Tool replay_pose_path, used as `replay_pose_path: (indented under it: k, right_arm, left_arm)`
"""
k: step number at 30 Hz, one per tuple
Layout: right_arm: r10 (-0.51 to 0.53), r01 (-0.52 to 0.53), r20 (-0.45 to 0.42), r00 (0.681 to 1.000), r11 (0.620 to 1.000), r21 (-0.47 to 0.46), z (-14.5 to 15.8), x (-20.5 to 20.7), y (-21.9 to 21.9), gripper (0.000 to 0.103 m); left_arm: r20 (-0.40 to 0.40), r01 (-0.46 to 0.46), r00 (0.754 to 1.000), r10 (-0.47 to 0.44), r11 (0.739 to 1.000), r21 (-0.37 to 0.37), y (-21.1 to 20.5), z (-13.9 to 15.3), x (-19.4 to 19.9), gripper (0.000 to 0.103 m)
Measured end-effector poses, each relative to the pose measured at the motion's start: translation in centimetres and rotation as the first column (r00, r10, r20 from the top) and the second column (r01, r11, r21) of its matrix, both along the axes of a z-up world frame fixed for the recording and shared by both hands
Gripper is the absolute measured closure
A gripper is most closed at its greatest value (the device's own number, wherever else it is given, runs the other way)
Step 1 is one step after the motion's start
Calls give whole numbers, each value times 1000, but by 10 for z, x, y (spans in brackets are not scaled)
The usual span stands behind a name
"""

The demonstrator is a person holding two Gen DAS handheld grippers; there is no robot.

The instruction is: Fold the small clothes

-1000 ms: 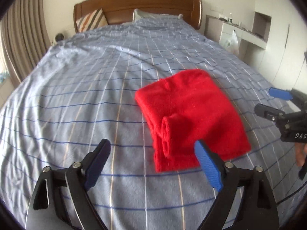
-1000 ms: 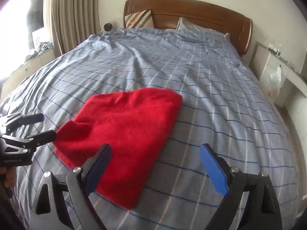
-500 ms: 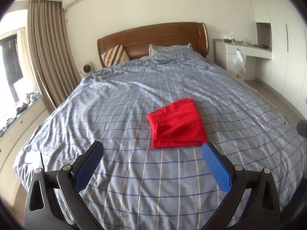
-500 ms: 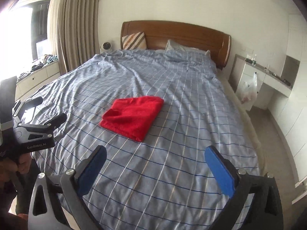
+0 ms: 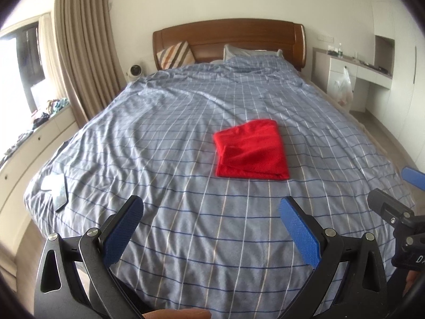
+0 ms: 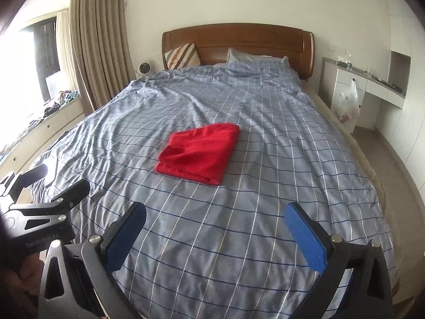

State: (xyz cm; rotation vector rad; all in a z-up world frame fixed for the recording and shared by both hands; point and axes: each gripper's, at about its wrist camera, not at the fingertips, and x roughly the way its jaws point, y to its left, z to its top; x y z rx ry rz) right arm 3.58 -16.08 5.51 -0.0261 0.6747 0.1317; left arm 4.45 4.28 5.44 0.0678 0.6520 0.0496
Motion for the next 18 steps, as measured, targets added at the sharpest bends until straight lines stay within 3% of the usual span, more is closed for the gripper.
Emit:
replay_pose_path:
  k: [5, 18]
  right_arm:
    - [-10, 11, 7, 1000, 1000, -26, 4, 3, 3, 1]
    - [6, -6, -6, 1000, 999, -50, -2, 6, 17, 1]
  left_arm:
    - [-23, -4, 1000, 3, 999, -48, 7, 3, 3, 0]
    - [-24, -11, 1000, 11, 999, -36, 10, 0, 7, 0]
